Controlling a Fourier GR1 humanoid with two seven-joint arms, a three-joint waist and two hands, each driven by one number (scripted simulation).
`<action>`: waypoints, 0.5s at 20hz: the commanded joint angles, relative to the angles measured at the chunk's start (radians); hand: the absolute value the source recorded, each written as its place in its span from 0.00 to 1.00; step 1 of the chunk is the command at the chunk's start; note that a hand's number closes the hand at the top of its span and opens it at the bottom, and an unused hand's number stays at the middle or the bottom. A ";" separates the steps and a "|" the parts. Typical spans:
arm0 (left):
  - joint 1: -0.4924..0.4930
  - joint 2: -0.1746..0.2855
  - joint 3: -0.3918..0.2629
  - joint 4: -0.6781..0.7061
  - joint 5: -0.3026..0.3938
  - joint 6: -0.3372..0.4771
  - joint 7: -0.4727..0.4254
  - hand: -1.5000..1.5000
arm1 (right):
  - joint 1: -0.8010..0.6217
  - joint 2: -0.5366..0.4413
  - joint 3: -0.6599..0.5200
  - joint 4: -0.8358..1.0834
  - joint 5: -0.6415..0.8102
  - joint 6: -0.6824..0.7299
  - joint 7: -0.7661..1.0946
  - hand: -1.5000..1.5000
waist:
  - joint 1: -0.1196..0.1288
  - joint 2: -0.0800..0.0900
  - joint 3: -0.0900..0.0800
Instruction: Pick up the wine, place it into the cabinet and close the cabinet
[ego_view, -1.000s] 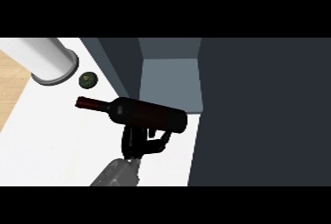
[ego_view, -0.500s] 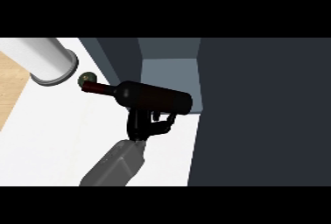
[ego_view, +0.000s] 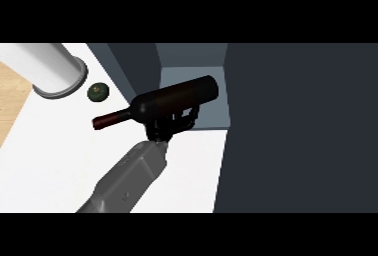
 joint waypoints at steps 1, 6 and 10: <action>-0.045 0.000 0.058 0.098 -0.006 -0.074 -0.019 1.00 | 0.012 0.001 0.012 -0.045 0.005 -0.021 0.039 0.00 | 0.004 -0.001 0.000; -0.163 0.000 0.078 0.170 0.042 -0.048 -0.001 1.00 | 0.006 0.040 0.076 -0.055 0.057 -0.048 0.024 0.00 | -0.007 0.001 0.000; -0.235 0.000 0.106 0.250 0.020 -0.050 0.061 1.00 | 0.076 0.007 -0.003 -0.007 -0.026 0.025 -0.052 0.00 | -0.004 0.001 0.001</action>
